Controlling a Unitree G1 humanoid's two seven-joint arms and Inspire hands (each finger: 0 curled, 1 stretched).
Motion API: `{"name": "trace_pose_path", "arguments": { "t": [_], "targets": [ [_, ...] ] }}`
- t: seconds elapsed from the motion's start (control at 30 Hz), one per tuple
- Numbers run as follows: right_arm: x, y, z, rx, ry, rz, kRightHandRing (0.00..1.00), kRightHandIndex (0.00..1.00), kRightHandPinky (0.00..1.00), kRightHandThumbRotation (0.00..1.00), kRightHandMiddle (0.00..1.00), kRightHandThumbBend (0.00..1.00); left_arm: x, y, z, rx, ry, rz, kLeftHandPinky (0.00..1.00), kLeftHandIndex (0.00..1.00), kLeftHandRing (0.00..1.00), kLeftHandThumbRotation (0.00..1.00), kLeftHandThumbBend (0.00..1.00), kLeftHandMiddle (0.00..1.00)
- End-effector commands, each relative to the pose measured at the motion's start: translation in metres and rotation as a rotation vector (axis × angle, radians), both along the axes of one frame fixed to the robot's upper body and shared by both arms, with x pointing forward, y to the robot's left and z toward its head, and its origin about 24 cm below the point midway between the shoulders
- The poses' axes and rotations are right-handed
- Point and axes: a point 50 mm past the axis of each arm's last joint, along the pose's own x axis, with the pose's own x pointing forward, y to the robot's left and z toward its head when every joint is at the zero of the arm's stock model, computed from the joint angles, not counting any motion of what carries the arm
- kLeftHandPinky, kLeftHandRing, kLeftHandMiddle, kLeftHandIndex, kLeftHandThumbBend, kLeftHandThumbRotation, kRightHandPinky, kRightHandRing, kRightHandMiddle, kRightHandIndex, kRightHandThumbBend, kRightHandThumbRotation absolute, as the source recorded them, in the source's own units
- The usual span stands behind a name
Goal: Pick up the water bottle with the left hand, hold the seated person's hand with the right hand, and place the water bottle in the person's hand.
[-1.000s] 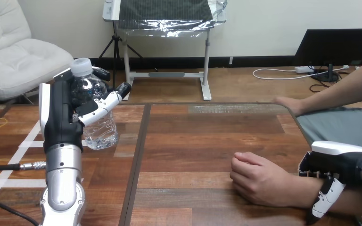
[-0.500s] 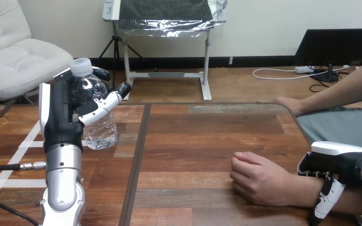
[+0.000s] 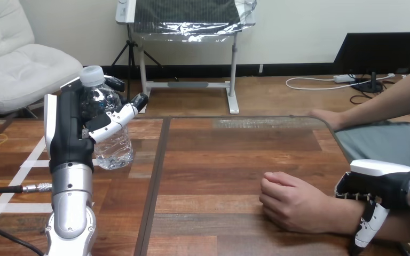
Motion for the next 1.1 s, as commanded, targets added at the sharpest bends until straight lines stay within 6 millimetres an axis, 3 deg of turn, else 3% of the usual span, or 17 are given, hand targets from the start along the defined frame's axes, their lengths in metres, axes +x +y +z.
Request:
{"name": "trace_pose_path", "arguments": {
  "t": [0.0, 0.47, 1.07],
  "targets": [
    [-0.0027, 0.0082, -0.0098, 0.013, -0.011, 0.023, 0.41, 0.47, 0.33, 0.08, 0.49, 0.98, 0.0049, -0.0018, 0.0214, 0.009, -0.102, -0.005, 0.26, 0.43, 0.31, 0.00, 0.62, 0.37],
    [-0.0043, 0.0076, -0.0066, 0.043, -0.086, 0.041, 0.29, 0.40, 0.22, 0.17, 0.38, 0.86, 0.0046, -0.0023, 0.0215, -0.002, -0.100, -0.005, 0.26, 0.43, 0.31, 0.00, 0.62, 0.38],
    [-0.0043, 0.0065, -0.0028, 0.060, -0.154, 0.048, 0.23, 0.33, 0.17, 0.25, 0.31, 0.79, 0.0043, -0.0024, 0.0208, 0.002, -0.102, -0.007, 0.26, 0.43, 0.31, 0.00, 0.62, 0.37]
  ]
}}
